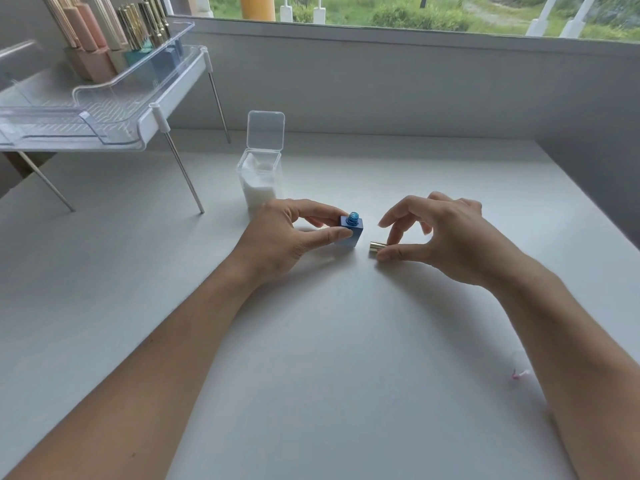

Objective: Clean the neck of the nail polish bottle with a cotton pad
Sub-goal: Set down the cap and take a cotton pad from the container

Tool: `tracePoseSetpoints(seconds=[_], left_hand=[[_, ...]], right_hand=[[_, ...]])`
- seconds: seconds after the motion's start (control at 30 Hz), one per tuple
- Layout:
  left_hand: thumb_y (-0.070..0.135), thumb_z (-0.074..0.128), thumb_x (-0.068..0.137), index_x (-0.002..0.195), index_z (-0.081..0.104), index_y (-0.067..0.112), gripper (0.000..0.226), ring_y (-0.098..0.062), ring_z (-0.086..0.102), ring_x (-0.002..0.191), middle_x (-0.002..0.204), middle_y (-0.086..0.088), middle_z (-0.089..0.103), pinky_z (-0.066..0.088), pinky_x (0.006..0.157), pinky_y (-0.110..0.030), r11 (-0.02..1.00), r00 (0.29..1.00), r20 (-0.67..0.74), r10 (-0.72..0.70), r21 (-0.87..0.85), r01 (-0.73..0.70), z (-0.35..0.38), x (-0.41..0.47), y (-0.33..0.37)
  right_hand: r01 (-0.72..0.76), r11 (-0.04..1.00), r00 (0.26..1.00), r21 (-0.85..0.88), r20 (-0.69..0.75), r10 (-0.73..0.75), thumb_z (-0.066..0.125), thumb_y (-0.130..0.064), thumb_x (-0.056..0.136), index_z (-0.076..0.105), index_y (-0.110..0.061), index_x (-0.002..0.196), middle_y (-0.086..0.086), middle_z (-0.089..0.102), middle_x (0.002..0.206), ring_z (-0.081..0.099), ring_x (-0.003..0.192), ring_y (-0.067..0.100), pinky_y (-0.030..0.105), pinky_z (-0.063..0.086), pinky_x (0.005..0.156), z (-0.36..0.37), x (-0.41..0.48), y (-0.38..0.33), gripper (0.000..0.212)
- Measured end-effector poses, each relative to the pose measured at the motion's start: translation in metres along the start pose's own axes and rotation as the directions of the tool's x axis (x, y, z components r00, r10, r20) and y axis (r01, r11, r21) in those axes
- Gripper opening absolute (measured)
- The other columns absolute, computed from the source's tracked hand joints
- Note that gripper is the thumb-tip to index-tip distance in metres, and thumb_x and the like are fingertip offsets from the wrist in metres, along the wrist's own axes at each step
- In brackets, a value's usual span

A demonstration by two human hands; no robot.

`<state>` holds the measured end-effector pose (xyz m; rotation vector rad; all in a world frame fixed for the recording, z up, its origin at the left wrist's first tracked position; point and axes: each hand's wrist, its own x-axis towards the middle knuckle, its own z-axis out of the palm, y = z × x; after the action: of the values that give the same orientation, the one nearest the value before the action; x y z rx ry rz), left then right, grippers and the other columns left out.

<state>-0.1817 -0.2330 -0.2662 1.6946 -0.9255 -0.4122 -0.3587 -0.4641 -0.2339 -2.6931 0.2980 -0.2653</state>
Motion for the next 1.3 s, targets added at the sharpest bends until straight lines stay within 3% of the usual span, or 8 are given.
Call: tracePoseSetpoints(seconds=[0.17,0.43,0.73,0.97,1.07,1.17,1.3], left_hand=[[0.029,0.093,0.092,0.111,0.089,0.036,0.021,-0.018,0.077,0.112,0.108,0.017,0.087,0.059,0.095,-0.017,1.000,1.000,-0.002,0.006,-0.016,-0.006,0.002,0.000,0.001],[0.024,0.092,0.094,0.115,0.090,0.024,0.021,0.006,0.067,0.087,0.098,0.020,0.084,0.047,0.075,-0.001,1.000,1.000,-0.007,-0.006,0.031,0.006,-0.001,0.000,-0.003],[0.028,0.092,0.094,0.113,0.090,0.026,0.019,0.010,0.068,0.089,0.104,0.020,0.085,0.047,0.081,-0.003,0.998,1.000,0.017,0.000,0.055,-0.001,-0.005,-0.001,-0.001],[0.036,0.092,0.094,0.115,0.088,0.031,0.022,-0.001,0.071,0.098,0.113,0.012,0.086,0.050,0.085,-0.010,0.996,0.999,0.048,-0.016,0.090,0.012,-0.009,-0.002,0.001],[0.047,0.091,0.093,0.117,0.087,0.034,0.028,0.000,0.077,0.106,0.113,0.019,0.085,0.055,0.086,-0.016,0.984,1.000,-0.012,-0.016,0.175,0.018,-0.016,-0.003,0.004],[0.050,0.088,0.095,0.113,0.087,0.032,0.026,0.001,0.076,0.097,0.107,0.018,0.085,0.052,0.077,-0.012,0.971,0.985,-0.161,0.061,0.236,-0.022,-0.027,-0.009,0.010],[0.042,0.087,0.098,0.106,0.086,0.023,0.021,-0.001,0.070,0.081,0.100,0.011,0.081,0.046,0.070,-0.009,0.956,0.891,-0.404,0.206,0.278,-0.095,-0.039,-0.013,0.015]], right_hand=[[-0.003,1.000,1.000,0.012,-0.005,0.004,0.065,-0.090,0.072,0.069,-0.050,0.118,-0.044,0.072,0.107,0.049,0.103,-0.005,0.038,0.031,0.105,0.001,-0.001,0.000,0.061],[-0.009,0.999,0.997,0.052,-0.082,0.014,0.061,-0.087,0.081,0.070,-0.052,0.115,-0.037,0.076,0.107,0.051,0.106,-0.001,0.040,0.034,0.109,-0.002,-0.003,0.001,0.049],[0.054,0.997,0.981,0.060,-0.191,-0.041,0.074,-0.072,0.091,0.071,-0.048,0.124,-0.033,0.075,0.112,0.053,0.111,-0.006,0.047,0.030,0.116,0.020,0.001,-0.019,0.040],[0.055,0.998,0.975,0.031,-0.218,-0.047,0.074,-0.064,0.098,0.073,-0.046,0.117,-0.031,0.075,0.112,0.055,0.108,0.006,0.053,0.030,0.116,0.030,0.005,-0.029,0.026],[0.045,0.998,0.976,0.048,-0.216,-0.033,0.076,-0.062,0.098,0.073,-0.046,0.115,-0.032,0.075,0.111,0.056,0.108,0.007,0.053,0.030,0.116,0.030,0.004,-0.029,0.024],[0.038,0.997,0.976,0.066,-0.218,-0.022,0.076,-0.061,0.098,0.073,-0.045,0.114,-0.032,0.075,0.110,0.057,0.107,0.007,0.054,0.029,0.118,0.031,0.004,-0.030,0.023],[0.037,0.996,0.975,0.083,-0.221,-0.017,0.072,-0.064,0.096,0.072,-0.046,0.111,-0.034,0.075,0.109,0.057,0.108,0.007,0.053,0.029,0.118,0.031,0.003,-0.032,0.024]])
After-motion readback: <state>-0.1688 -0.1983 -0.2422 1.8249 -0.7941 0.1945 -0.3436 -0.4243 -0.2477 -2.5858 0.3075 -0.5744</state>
